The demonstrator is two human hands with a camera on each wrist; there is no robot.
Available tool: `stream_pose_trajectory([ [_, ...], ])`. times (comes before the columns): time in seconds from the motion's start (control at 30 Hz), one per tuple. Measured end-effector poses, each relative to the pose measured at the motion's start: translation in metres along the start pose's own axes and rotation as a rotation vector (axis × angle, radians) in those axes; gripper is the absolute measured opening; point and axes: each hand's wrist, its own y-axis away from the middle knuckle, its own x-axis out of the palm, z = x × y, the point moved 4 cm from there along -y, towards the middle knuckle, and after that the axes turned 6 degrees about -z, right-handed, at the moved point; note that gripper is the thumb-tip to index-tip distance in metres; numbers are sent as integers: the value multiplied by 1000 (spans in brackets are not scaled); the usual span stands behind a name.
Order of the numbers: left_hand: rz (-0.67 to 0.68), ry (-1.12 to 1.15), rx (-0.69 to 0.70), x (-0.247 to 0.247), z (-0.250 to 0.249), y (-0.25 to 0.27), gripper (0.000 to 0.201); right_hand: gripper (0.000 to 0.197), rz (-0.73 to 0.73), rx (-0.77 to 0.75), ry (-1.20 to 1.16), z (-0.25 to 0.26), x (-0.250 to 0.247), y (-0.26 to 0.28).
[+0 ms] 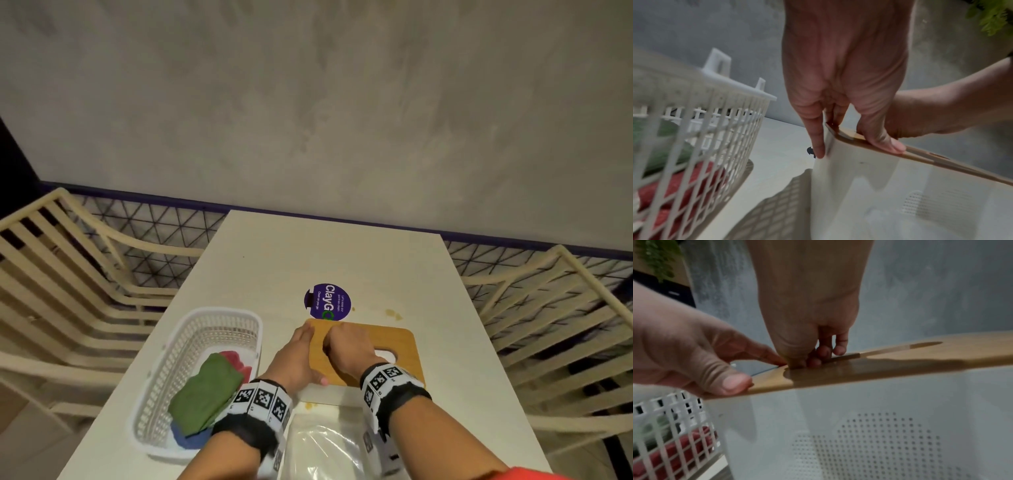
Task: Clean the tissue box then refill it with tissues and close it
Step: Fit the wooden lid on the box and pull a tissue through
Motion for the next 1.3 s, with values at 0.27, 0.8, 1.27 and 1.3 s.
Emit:
stream_pose_trajectory([
  [0.27,40,-40,-12,5,8,-4,109,23,-6,95,-446,-28,-3,2],
  [0.8,-282,-196,135,4,-32,-30,13,20,-94,211,-811,-58,1,17],
  [1.27,-252,-63,141,13,-32,-28,27,19,-63,228,-806,-74,-7,18],
  [1.3,-274,-63,150,11,-33,-29,22,12,-65,225,-817,-76,-6,21],
])
